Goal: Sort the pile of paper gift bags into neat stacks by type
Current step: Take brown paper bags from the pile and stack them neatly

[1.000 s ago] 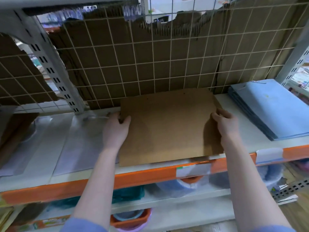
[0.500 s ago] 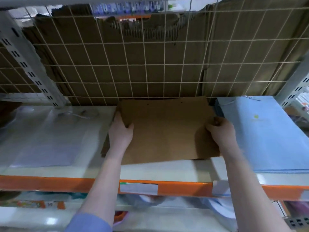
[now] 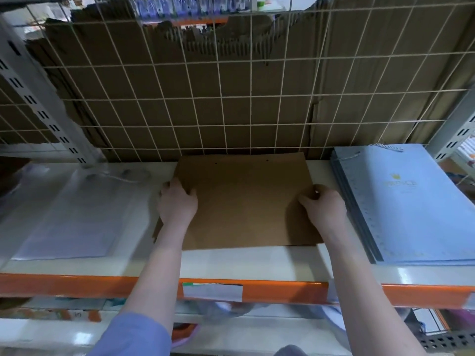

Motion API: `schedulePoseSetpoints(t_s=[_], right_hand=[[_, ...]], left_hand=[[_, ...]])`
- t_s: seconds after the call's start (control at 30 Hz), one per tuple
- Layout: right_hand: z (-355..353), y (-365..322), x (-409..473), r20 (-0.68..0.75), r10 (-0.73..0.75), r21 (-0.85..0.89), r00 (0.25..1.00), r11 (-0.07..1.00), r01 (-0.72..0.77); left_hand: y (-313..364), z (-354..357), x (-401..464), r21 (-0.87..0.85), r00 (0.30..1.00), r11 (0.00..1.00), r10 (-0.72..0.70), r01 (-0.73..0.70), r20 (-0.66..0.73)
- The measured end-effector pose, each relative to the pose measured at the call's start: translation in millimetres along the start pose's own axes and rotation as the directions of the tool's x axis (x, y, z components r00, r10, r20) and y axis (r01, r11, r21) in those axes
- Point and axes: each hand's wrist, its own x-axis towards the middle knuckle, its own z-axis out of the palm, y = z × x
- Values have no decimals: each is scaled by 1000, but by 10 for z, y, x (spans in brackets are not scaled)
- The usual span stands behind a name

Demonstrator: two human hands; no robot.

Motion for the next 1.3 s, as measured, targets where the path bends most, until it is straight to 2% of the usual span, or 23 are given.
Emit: schedulePoseSetpoints(t_s=[0.17, 0.27, 0.4, 0.6, 0.8, 0.97, 1.13, 1.3], right_hand=[[129, -65, 17, -22, 4, -10, 1000, 1000, -4], [233, -98, -56, -72, 14, -54, 997, 998, -18], [371, -111, -227, -171, -46, -140, 984, 990, 22], [330, -106, -210, -170, -84, -276, 982, 961, 34], [290, -183, -344, -197, -263, -382, 945, 908, 173], [488, -479, -601, -116, -409, -369, 905, 864, 343], [759, -869, -940, 90, -397, -373, 913, 837, 401], [1194, -1342, -1430, 91, -432, -361, 897, 825, 434]], left_hand=[[8, -67, 43, -69, 1000, 997, 22, -21, 20], [-1, -77, 65, -47, 999, 999, 21, -20, 26], [-54, -71, 102, -2, 999, 1000, 26, -26, 24], [-71, -82, 78, 25, 997, 998, 59, -60, 44], [-98, -265, -283, 212, 980, 970, 150, -121, -127], [-391, -493, -511, 258, 989, 964, 93, -61, -114], [-794, -780, -627, 258, 993, 964, 89, -64, -83], [-1551, -1259, -600, 231, 986, 972, 88, -53, -143]])
